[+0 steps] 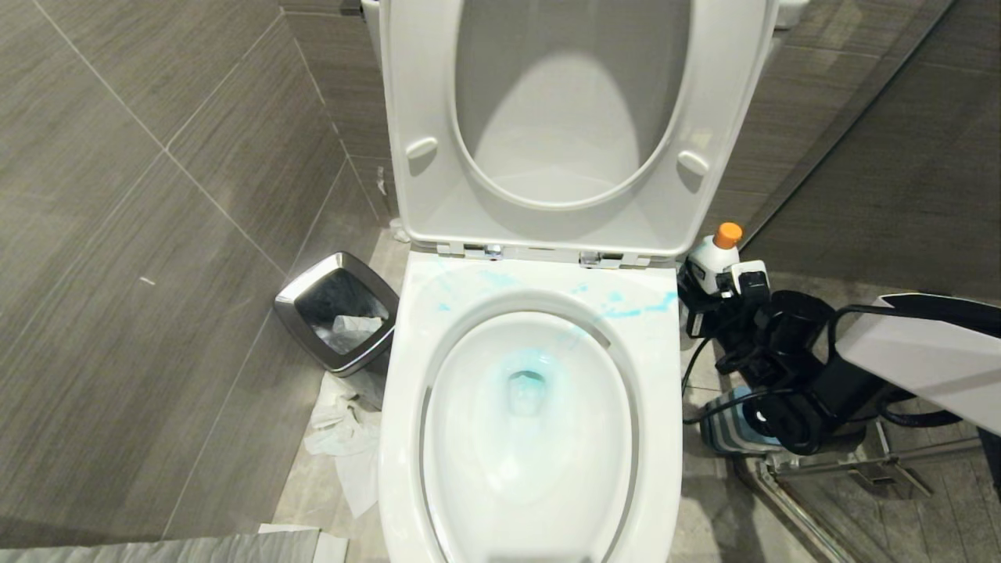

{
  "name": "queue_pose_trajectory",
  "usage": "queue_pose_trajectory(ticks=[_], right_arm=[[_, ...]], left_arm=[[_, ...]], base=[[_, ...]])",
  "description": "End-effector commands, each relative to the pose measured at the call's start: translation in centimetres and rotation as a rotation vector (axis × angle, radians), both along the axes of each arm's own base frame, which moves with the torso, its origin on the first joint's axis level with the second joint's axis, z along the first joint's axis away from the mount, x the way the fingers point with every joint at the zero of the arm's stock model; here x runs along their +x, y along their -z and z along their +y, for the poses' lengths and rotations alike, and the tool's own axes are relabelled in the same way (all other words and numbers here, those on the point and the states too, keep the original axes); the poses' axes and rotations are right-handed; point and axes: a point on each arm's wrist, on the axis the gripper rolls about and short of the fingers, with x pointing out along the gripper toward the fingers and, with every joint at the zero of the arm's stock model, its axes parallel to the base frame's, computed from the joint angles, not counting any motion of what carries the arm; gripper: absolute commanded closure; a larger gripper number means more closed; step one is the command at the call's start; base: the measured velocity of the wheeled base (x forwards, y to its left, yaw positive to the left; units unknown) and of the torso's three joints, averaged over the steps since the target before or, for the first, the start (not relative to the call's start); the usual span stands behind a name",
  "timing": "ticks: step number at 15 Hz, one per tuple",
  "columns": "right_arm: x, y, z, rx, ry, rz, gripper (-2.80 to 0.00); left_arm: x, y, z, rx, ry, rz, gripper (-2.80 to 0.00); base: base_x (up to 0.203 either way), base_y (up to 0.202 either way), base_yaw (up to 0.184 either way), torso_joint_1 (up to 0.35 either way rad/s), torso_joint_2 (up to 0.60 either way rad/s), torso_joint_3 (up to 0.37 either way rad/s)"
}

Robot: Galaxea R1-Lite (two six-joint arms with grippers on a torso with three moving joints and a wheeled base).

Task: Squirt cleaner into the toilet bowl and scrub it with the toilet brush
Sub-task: Place the cleaning agent on the floor

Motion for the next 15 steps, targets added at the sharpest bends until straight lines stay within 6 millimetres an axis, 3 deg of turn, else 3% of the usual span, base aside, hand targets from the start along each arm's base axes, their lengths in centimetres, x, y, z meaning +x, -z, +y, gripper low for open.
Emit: queue_pose_trajectory(ticks=[1, 10, 15], right_arm=[[1.3, 2.5, 0.4, -0.008, -0.003, 0.013, 0.00], [4.6, 7.7, 0.7, -0.012, 0.003, 0.030, 0.00], [6.1, 8.3, 0.8, -0.017, 0.009, 0.020, 0.00]], left_arm=[[0.0, 0.0, 0.0, 0.000, 0.000, 0.001, 0.00], [0.0, 0.0, 0.0, 0.000, 0.000, 0.001, 0.00], [0.0, 0.0, 0.0, 0.001, 0.000, 0.001, 0.00]], base=[[0.000, 0.000, 0.000, 0.000, 0.00, 0.000], [0.000, 0.000, 0.000, 0.000, 0.00, 0.000], [0.000, 0.000, 0.000, 0.000, 0.00, 0.000]])
